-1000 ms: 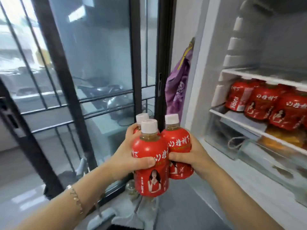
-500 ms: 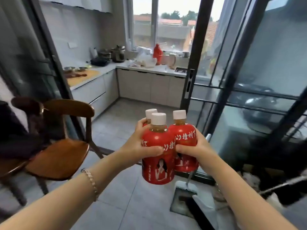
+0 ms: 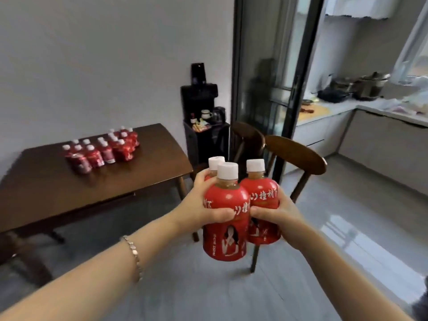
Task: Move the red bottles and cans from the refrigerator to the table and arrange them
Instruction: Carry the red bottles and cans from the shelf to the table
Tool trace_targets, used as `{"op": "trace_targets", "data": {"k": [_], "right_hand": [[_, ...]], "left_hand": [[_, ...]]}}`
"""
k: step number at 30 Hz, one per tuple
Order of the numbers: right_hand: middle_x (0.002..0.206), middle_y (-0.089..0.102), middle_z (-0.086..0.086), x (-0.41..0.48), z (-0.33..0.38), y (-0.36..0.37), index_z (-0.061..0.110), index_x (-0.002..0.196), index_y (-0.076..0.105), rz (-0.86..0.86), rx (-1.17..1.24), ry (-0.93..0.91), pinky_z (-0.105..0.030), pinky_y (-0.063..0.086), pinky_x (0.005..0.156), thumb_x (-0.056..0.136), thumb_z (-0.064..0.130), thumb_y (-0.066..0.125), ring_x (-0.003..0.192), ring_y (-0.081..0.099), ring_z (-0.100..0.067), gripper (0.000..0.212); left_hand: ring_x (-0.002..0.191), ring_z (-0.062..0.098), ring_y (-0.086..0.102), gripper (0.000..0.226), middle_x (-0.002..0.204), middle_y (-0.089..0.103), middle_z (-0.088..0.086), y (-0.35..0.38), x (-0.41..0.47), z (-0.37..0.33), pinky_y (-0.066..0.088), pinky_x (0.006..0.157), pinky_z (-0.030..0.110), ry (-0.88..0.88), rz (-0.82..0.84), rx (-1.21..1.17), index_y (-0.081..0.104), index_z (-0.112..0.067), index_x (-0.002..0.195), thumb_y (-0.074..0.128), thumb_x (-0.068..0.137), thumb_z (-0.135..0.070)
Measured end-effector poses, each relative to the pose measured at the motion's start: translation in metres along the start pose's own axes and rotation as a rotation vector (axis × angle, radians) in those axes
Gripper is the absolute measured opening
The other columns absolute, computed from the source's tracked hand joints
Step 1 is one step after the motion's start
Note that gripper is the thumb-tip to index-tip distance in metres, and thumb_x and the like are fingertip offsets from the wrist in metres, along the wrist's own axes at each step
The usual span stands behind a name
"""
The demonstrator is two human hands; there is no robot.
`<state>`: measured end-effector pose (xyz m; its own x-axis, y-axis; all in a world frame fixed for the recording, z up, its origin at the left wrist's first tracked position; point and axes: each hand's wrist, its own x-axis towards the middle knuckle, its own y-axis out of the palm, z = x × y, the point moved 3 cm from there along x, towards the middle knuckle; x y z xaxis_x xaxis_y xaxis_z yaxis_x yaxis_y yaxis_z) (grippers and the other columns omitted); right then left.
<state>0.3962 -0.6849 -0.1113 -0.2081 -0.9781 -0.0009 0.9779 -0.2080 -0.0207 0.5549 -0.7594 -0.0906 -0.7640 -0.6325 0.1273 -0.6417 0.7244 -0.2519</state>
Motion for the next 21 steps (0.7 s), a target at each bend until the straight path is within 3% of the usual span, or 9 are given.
{"op": "trace_targets", "data": {"k": [3,6,11,14,21], "right_hand": [[0.112,0.06,0.0,0.054,-0.003,0.061,0.037,0.111,0.042,0.137,-0.008,0.0,-0.035,0.054,0.087,0.035,0.042,0.078,0.102,0.063,-0.017,0.084],[0.111,0.061,0.003,0.108,-0.009,0.113,0.037,0.11,0.044,0.281,-0.027,0.013,-0.032,0.055,0.084,0.037,0.043,0.078,0.101,0.064,-0.016,0.082],[0.111,0.063,0.005,0.205,-0.023,0.177,0.039,0.113,0.043,0.45,-0.041,0.048,-0.029,0.055,0.081,0.035,0.044,0.081,0.099,0.066,-0.015,0.086],[0.109,0.067,0.003,0.263,-0.027,0.206,0.031,0.117,0.047,0.532,-0.033,0.029,-0.028,0.056,0.08,0.035,0.041,0.085,0.096,0.069,-0.013,0.092],[0.115,0.067,-0.005,0.421,-0.023,0.278,0.024,0.121,0.049,0.711,-0.079,0.03,-0.043,0.052,0.093,0.027,0.055,0.09,0.103,0.067,-0.022,0.107]], "left_hand": [[0.123,0.027,0.048,0.094,0.147,0.021,0.006,-0.066,-0.017,0.022,0.05,0.095,0.044,-0.021,-0.126,0.004,0.05,-0.045,0.103,0.078,0.019,-0.075],[0.123,0.025,0.048,0.092,0.147,0.022,0.006,-0.124,-0.027,0.045,0.051,0.094,0.038,-0.042,-0.228,0.002,0.05,-0.052,0.104,0.079,0.02,-0.074],[0.126,0.027,0.046,0.073,0.147,0.023,0.01,-0.206,-0.016,0.079,0.046,0.1,0.048,-0.072,-0.344,-0.019,0.054,-0.065,0.094,0.082,0.028,-0.069],[0.127,0.027,0.044,0.067,0.146,0.022,0.01,-0.253,0.004,0.099,0.044,0.101,0.05,-0.099,-0.403,-0.013,0.053,-0.068,0.092,0.081,0.031,-0.07],[0.125,0.024,0.048,0.072,0.145,0.024,0.01,-0.377,0.066,0.143,0.047,0.1,0.046,-0.099,-0.541,-0.028,0.053,-0.064,0.1,0.082,0.035,-0.068]]}}
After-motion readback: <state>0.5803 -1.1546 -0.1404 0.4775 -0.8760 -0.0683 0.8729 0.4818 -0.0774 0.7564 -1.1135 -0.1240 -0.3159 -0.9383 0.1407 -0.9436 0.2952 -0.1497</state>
